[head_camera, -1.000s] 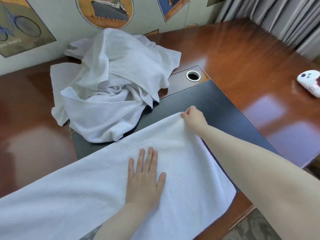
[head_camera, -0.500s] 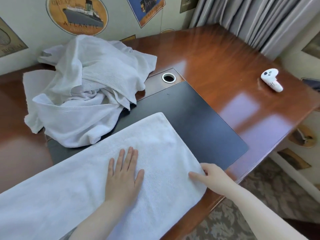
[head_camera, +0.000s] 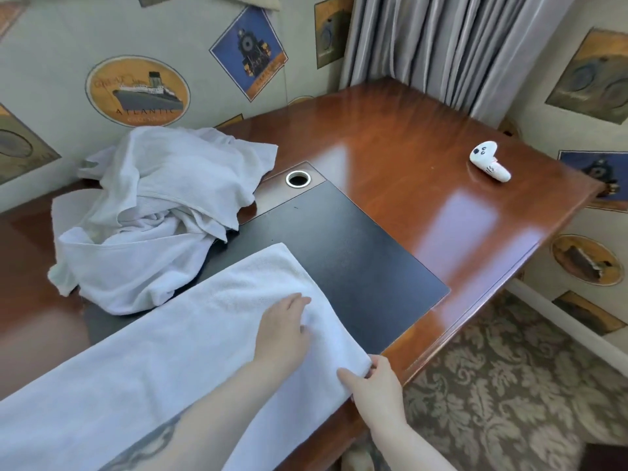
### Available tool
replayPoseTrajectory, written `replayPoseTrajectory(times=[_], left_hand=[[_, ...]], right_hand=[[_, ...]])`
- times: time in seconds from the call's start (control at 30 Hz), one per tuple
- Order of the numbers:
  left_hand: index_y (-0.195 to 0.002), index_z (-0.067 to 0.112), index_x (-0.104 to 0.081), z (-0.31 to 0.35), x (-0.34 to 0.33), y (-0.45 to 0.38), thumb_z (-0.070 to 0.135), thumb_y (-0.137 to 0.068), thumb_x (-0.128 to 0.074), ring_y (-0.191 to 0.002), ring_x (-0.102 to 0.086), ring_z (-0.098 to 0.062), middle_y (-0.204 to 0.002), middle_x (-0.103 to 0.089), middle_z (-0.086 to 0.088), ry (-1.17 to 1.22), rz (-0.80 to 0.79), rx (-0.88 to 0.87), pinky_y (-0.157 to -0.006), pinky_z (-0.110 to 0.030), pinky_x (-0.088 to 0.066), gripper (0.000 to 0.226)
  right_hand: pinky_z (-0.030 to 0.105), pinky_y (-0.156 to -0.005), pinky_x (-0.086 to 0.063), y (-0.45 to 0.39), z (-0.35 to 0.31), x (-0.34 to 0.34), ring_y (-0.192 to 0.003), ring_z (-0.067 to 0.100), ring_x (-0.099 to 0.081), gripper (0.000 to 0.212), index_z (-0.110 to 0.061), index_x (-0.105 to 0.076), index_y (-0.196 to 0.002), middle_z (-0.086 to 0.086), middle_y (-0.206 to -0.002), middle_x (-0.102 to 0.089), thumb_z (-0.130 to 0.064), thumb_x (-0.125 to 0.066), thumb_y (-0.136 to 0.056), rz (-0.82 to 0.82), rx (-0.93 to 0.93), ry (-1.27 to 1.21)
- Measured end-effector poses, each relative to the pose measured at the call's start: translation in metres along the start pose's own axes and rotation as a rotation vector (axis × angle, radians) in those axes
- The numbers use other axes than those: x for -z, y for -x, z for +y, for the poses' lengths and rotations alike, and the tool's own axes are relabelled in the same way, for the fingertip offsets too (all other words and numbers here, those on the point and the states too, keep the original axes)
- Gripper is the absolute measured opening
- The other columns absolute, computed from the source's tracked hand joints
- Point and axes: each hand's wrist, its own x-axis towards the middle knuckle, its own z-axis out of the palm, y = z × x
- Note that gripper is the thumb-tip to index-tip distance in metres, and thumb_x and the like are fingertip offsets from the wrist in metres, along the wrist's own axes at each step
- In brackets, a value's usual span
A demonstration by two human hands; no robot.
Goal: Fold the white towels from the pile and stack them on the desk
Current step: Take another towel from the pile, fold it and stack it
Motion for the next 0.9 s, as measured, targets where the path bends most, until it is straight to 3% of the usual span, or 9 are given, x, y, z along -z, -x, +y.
replayPoseTrajectory(times=[0.17,0.27,0.33,0.47,0.53,0.63,0.7,0.8,0.9], left_hand=[[-0.155,0.025,-0.011,-0.034,0.064,-0.082,-0.008,-0.086,-0.044,-0.15,0.006,-0.017,-0.163,0.002,0.005,-0.682,-0.188,-0.22,-0.121,-0.036,0.0,0.084],[-0.156,0.028,0.003,-0.034,0.089,-0.121,-0.008,-0.087,-0.044,-0.15,0.015,-0.02,-0.163,0.012,0.004,-1.0,-0.359,-0.408,-0.122,-0.043,-0.001,0.091],[-0.156,0.028,0.004,-0.032,0.089,-0.137,-0.003,-0.088,-0.051,-0.15,0.01,-0.02,-0.163,0.01,0.005,-1.164,-0.475,-0.548,-0.121,-0.045,-0.009,0.093],[-0.152,0.031,-0.012,-0.032,0.088,-0.157,0.011,-0.08,-0.073,-0.141,-0.024,-0.019,-0.156,-0.019,0.006,-1.14,-0.559,-0.566,-0.1,-0.036,-0.041,0.097],[-0.147,0.025,-0.02,-0.028,0.089,-0.164,0.026,-0.073,-0.083,-0.13,-0.037,-0.022,-0.143,-0.037,0.0,-1.199,-0.525,-0.597,-0.095,-0.033,-0.04,0.097],[-0.137,0.023,-0.033,-0.026,0.089,-0.175,0.04,-0.07,-0.084,-0.117,-0.049,-0.024,-0.125,-0.053,-0.006,-1.228,-0.527,-0.565,-0.092,-0.03,-0.035,0.086],[-0.133,0.027,-0.044,-0.029,0.09,-0.179,0.047,-0.073,-0.079,-0.121,-0.048,-0.02,-0.125,-0.057,0.0,-1.259,-0.543,-0.603,-0.092,-0.029,-0.032,0.072],[-0.129,0.028,-0.052,-0.034,0.091,-0.178,0.049,-0.081,-0.071,-0.127,-0.042,-0.018,-0.129,-0.054,0.005,-1.322,-0.533,-0.66,-0.096,-0.03,-0.032,0.056],[-0.131,0.029,-0.052,-0.038,0.092,-0.178,0.043,-0.086,-0.068,-0.126,-0.047,-0.017,-0.13,-0.056,0.006,-1.248,-0.549,-0.586,-0.099,-0.031,-0.034,0.05]], right_hand=[[0.026,-0.06,-0.045,-0.007,-0.026,0.001,-0.077,0.009,-0.057,0.039,-0.021,-0.051,-0.086,-0.007,-0.093,-0.057,-0.048,-0.071,-0.068,-0.157,0.035,0.239],[0.022,-0.052,-0.033,-0.008,-0.038,-0.008,-0.069,0.011,-0.047,0.036,-0.023,-0.039,-0.082,-0.007,-0.091,-0.046,-0.039,-0.068,-0.068,-0.192,0.13,0.37],[0.02,-0.05,-0.035,-0.005,-0.038,-0.017,-0.068,0.009,-0.048,0.034,-0.024,-0.039,-0.086,-0.007,-0.088,-0.05,-0.033,-0.068,-0.07,-0.212,0.138,0.269],[0.018,-0.056,-0.045,-0.007,-0.038,-0.017,-0.084,0.007,-0.059,0.047,-0.027,-0.044,-0.1,-0.007,-0.099,-0.059,-0.035,-0.078,-0.068,-0.251,-0.012,0.016],[0.023,-0.066,-0.054,-0.011,-0.039,-0.012,-0.091,0.01,-0.065,0.053,-0.027,-0.052,-0.109,-0.007,-0.105,-0.066,-0.034,-0.082,-0.066,-0.319,-0.089,-0.062],[0.023,-0.075,-0.059,-0.013,-0.042,-0.009,-0.083,0.006,-0.072,0.038,-0.026,-0.07,-0.102,-0.011,-0.094,-0.075,-0.023,-0.085,-0.067,-0.455,-0.08,-0.093],[0.024,-0.079,-0.059,-0.012,-0.045,-0.01,-0.088,0.005,-0.071,0.043,-0.029,-0.07,-0.105,-0.013,-0.098,-0.075,-0.019,-0.084,-0.065,-0.51,-0.035,-0.108],[0.038,-0.09,-0.057,-0.011,-0.047,-0.017,-0.105,0.018,-0.068,0.062,-0.026,-0.061,-0.12,-0.001,-0.115,-0.071,-0.015,-0.08,-0.062,-0.613,-0.017,-0.236],[0.042,-0.087,-0.057,-0.011,-0.043,-0.023,-0.108,0.026,-0.067,0.071,-0.021,-0.054,-0.126,0.006,-0.122,-0.066,-0.009,-0.077,-0.06,-0.645,-0.086,-0.359]])
